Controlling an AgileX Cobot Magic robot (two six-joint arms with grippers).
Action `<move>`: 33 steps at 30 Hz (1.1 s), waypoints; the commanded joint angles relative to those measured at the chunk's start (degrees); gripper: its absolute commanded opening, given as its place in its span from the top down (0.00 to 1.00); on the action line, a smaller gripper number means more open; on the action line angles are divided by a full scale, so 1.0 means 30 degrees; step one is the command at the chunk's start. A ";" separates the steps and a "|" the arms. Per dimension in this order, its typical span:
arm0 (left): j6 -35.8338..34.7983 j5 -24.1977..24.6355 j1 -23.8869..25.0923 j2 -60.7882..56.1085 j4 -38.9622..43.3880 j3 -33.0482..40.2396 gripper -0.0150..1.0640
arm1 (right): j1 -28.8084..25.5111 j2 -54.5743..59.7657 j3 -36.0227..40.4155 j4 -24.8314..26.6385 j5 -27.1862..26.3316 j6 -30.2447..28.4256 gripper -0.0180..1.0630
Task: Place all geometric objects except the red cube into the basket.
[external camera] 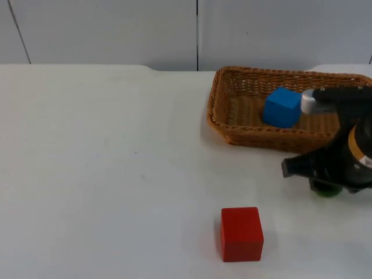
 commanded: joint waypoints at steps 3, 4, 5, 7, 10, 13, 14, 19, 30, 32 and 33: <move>-0.0152 -0.0328 0.0043 0.0040 0.0252 0.0122 0.02 | 0.0438 -0.3471 -0.0078 -0.0036 0.0509 -0.0584 0.98; -0.0152 -0.0328 0.0043 0.0040 0.0252 0.0122 0.02 | 0.0453 -0.4398 -0.0078 -0.0036 0.0627 -0.0723 0.98; -0.0152 -0.0287 0.0043 0.0040 0.0252 0.0122 0.02 | 0.0651 -0.5545 -0.0078 -0.0036 0.0833 -0.0810 0.98; -0.0152 -0.0257 0.0043 0.0040 0.0294 0.0122 0.02 | 0.0704 -0.6707 -0.0078 -0.0088 0.1163 -0.0890 0.98; -0.0152 -0.0257 0.0043 0.0040 0.0294 0.0122 0.02 | 0.0792 -0.9230 -0.0078 -0.1104 0.2491 -0.0927 0.98; -0.0152 -0.0257 0.0043 0.0040 0.0294 0.0122 0.02 | 0.0792 -1.0084 -0.0078 -0.2487 0.3668 -0.0927 0.98; -0.0152 -0.0293 0.0043 0.0040 0.0297 0.0122 0.02 | 0.0753 -1.0195 -0.0078 -0.3255 0.4171 -0.0927 0.98; -0.0152 -0.0328 0.0043 0.0040 0.0297 0.0122 0.02 | -0.0898 -0.9473 -0.0078 -0.5337 0.3371 0.0256 0.98; -0.0234 -0.0325 0.0043 0.0040 0.0215 0.0122 0.02 | -0.5422 -0.4148 -0.1249 -1.0044 -0.1370 0.4583 0.98; -0.0272 -0.0325 0.0043 0.0040 0.0215 0.0122 0.02 | -0.5453 -0.3429 -0.1698 -1.0362 -0.1528 0.4583 0.98; -0.0272 -0.0325 0.0043 0.0040 0.0215 0.0122 0.02 | -0.5453 -0.2729 -0.2284 -1.0792 -0.1795 0.4542 0.98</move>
